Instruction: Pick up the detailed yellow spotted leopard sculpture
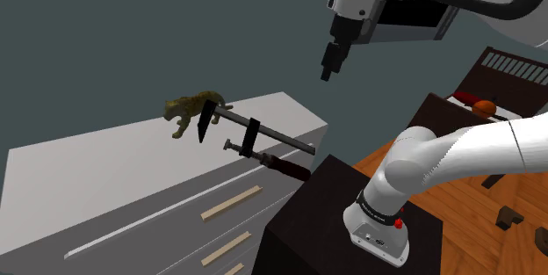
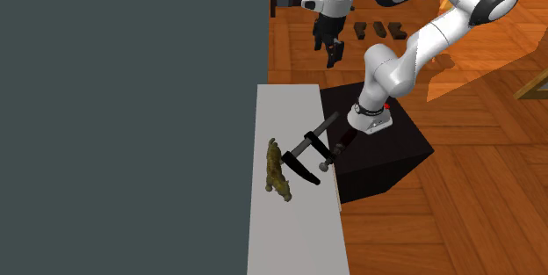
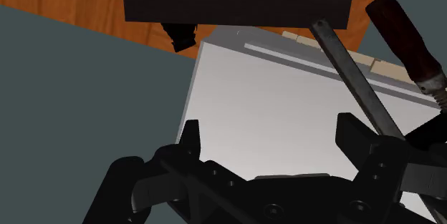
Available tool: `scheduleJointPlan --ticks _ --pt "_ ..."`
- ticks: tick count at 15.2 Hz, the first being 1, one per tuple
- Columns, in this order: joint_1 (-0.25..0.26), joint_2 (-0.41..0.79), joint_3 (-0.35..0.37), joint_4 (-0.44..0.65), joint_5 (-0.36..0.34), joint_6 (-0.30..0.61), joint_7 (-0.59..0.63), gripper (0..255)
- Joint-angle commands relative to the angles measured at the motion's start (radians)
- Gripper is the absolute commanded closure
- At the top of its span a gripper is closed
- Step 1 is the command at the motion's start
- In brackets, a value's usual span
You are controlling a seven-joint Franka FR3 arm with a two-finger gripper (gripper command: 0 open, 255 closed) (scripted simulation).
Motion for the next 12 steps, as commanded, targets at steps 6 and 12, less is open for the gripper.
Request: scheduleJointPlan --ticks 6,12 --pt "0.058 0.119 0.019 0.01 0.019 0.158 -0.08 0" --pt "0.123 0.272 0.048 0.053 0.041 0.325 -0.176 0"
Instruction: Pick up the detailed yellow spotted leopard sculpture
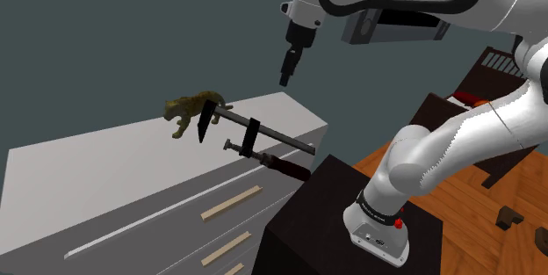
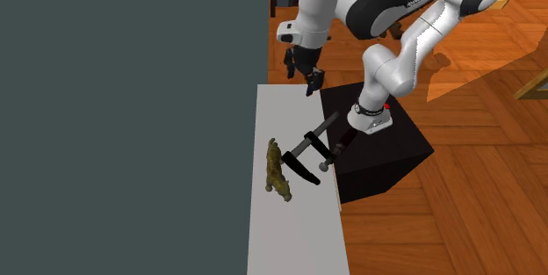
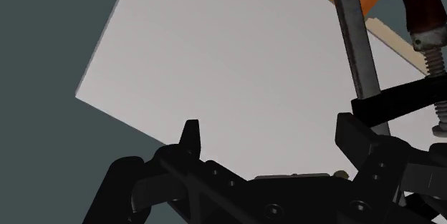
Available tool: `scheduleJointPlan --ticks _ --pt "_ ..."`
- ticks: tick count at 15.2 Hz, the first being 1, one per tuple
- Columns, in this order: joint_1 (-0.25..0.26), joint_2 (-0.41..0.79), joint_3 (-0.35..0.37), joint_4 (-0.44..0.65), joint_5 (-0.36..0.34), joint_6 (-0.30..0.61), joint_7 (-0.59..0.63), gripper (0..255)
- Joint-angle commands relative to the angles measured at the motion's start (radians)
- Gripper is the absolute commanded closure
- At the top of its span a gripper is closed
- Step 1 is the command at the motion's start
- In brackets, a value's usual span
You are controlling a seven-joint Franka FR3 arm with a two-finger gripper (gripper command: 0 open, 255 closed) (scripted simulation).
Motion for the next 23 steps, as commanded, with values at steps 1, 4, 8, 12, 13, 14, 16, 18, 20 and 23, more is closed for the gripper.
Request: scheduleJointPlan --ticks 1,4,8,12,13,14,16,18,20,23 --pt "0.021 0.056 0.011 0.025 0.006 0.053 -0.033 0" --pt "0.052 0.133 0.028 0.06 0.015 0.123 -0.08 0" --pt "0.09 0.234 0.055 0.115 0.023 0.207 -0.141 0" --pt "0.126 0.333 0.085 0.179 0.026 0.279 -0.2 0" --pt "0.135 0.357 0.093 0.195 0.025 0.295 -0.215 0" --pt "0.144 0.381 0.101 0.213 0.024 0.311 -0.229 0" --pt "0.161 0.428 0.117 0.248 0.022 0.34 -0.256 0" --pt "0.178 0.474 0.134 0.285 0.017 0.367 -0.283 0" --pt "0.195 0.519 0.152 0.323 0.01 0.392 -0.309 0" --pt "0.209 0.557 0.166 0.342 0.003 0.423 -0.328 0"
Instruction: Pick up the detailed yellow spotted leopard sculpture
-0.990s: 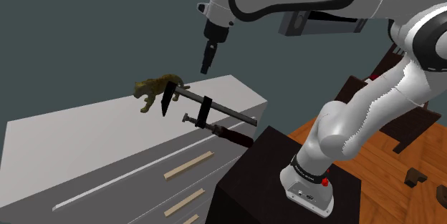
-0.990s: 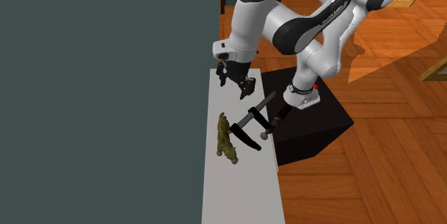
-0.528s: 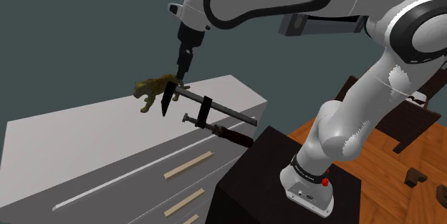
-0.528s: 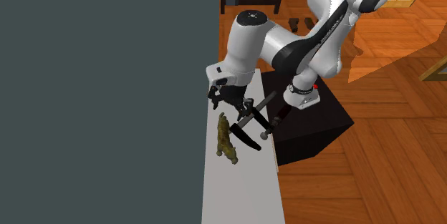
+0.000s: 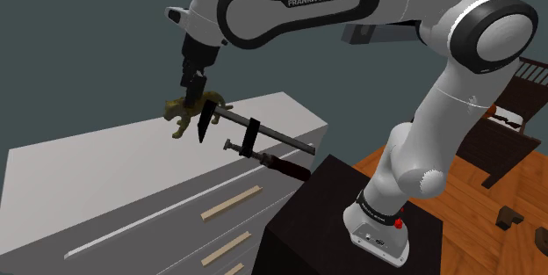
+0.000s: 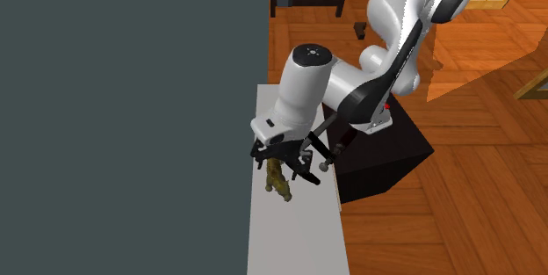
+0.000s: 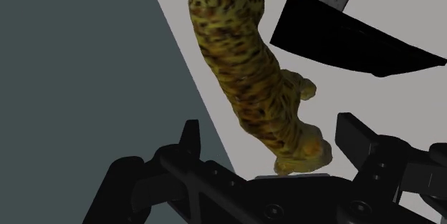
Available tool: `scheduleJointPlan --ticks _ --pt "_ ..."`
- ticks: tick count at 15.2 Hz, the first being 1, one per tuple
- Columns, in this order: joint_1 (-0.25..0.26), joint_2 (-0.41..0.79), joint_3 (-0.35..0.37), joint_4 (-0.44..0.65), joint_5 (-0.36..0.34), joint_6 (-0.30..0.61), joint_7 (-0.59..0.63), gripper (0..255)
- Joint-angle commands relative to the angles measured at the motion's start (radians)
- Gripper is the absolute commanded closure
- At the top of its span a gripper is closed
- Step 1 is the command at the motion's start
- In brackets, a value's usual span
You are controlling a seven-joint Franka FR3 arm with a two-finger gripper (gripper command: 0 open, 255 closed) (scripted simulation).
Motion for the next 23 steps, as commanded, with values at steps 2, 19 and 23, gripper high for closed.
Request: scheduleJointPlan --ticks 2,19,23 --pt "0.004 0.018 0.004 -0.02 -0.003 0.041 -0.007 0" --pt "0.004 0.029 0.004 -0.055 -0.005 0.088 -0.007 255" --pt "0.004 0.016 0.004 -0.015 -0.002 0.035 -0.007 255"
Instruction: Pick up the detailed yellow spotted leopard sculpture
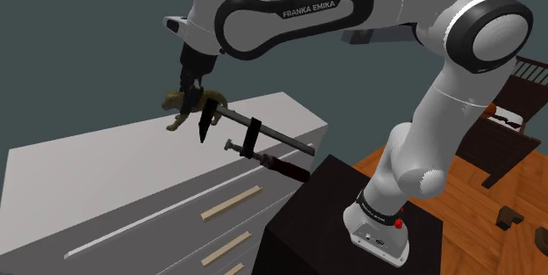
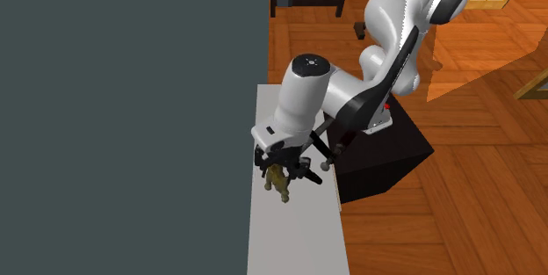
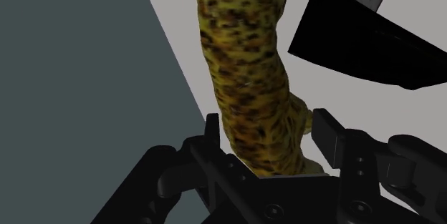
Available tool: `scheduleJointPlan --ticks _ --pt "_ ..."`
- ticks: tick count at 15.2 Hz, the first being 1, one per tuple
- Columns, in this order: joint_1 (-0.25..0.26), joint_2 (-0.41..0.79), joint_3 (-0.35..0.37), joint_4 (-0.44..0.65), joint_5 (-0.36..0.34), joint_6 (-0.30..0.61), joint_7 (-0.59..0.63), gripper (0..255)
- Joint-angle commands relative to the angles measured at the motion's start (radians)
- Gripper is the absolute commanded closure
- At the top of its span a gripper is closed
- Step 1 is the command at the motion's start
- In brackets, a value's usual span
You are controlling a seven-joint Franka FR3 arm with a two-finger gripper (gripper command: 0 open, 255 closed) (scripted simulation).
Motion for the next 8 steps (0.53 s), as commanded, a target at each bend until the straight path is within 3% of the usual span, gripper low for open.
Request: scheduleJointPlan --ticks 1,8 --pt "0.0 -0.005 0.0 0.023 0.001 -0.029 0.001 255" --pt "-0.001 -0.018 -0.001 0.103 0.002 -0.121 0.003 255"
